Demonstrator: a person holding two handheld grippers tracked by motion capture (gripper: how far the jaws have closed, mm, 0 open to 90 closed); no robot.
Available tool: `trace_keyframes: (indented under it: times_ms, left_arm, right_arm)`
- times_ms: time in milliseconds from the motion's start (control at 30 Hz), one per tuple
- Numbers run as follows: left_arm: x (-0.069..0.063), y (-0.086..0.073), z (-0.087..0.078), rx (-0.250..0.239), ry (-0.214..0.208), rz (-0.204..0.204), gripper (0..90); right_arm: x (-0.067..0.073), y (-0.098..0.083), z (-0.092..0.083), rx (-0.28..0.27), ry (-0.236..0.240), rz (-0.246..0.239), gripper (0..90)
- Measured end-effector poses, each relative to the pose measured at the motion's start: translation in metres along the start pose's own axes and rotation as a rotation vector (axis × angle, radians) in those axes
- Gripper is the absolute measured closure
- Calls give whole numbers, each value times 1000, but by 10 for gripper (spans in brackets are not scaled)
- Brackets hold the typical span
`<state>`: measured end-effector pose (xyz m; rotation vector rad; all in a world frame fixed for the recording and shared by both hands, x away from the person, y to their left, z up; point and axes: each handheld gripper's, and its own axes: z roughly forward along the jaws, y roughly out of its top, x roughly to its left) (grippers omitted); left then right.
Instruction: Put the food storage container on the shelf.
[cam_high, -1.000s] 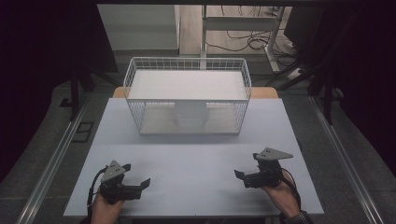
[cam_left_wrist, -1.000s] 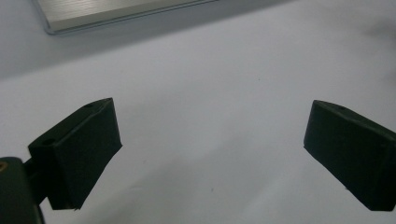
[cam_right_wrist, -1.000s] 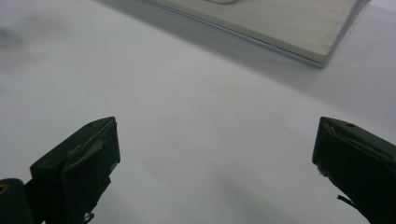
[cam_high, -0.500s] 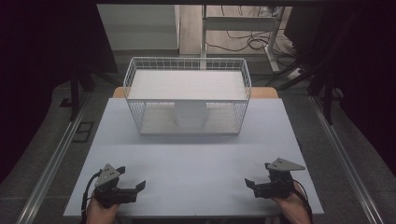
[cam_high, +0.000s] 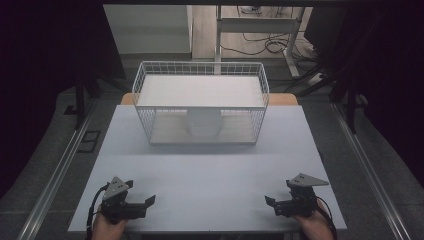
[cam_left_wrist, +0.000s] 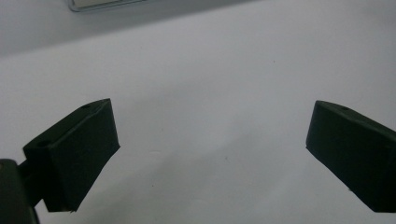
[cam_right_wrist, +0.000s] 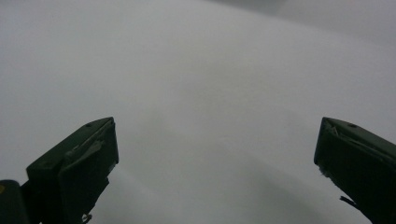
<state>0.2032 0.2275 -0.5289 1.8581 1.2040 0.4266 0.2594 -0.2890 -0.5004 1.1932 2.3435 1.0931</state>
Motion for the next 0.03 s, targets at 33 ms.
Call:
trace_keyframes:
  times_ms: [33]
  left_arm:
    - [0,0,1,4,-1,5,21]
  right_arm:
    - [0,0,0,2,-1,-3,0]
